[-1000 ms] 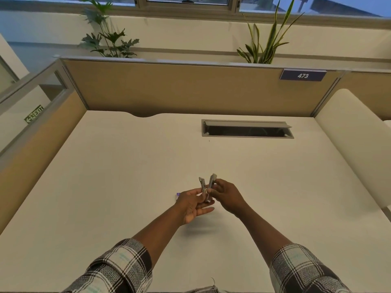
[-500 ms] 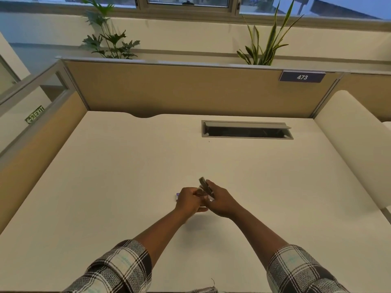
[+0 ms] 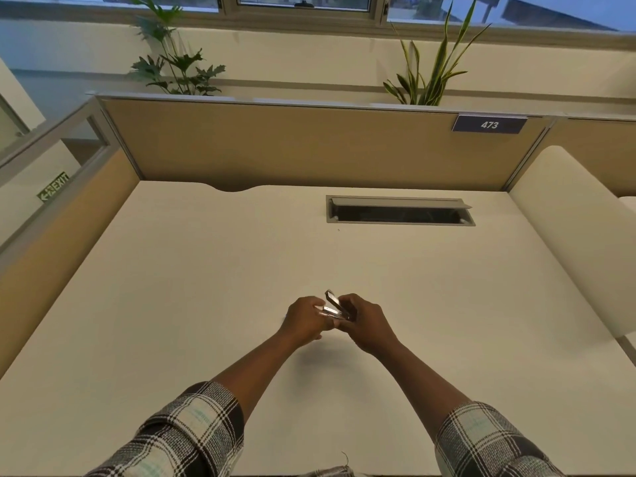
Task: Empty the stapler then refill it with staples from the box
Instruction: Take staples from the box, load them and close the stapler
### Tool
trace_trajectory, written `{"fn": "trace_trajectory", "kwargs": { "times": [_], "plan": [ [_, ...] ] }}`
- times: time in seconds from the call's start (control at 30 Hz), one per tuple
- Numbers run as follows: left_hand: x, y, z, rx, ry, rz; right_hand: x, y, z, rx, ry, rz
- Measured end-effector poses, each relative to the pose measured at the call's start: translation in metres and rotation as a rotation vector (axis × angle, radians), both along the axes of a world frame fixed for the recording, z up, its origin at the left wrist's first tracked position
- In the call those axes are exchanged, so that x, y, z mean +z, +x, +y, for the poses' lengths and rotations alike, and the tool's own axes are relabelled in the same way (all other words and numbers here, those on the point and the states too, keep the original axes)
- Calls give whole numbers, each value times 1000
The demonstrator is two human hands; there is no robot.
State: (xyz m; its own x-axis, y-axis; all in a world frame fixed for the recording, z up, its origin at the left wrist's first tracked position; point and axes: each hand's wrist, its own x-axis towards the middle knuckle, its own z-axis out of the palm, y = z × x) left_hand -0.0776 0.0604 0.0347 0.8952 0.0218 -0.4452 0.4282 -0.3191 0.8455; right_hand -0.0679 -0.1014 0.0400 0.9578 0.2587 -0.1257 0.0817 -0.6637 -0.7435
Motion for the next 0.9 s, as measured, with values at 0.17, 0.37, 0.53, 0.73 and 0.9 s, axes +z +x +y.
{"fn": "trace_trajectory", "kwargs": {
  "times": [0.17,0.37,0.53,0.73,0.9],
  "plan": [
    [0,5,5,-128,255,-261,2,2,-4,-8,-52,-117],
    [3,11,1,-163,300,-397,6,5,-8,-10,-108,-178],
    [6,16,-2,-131,311,-442,7,5,-11,-20,-162,-255],
    [5,23,-6,-103,282,-438,10,8,-11,-35,-182,-301],
    [3,29,-6,-103,287,-462,8,13,-11,-44,-210,-333]
  ]
}}
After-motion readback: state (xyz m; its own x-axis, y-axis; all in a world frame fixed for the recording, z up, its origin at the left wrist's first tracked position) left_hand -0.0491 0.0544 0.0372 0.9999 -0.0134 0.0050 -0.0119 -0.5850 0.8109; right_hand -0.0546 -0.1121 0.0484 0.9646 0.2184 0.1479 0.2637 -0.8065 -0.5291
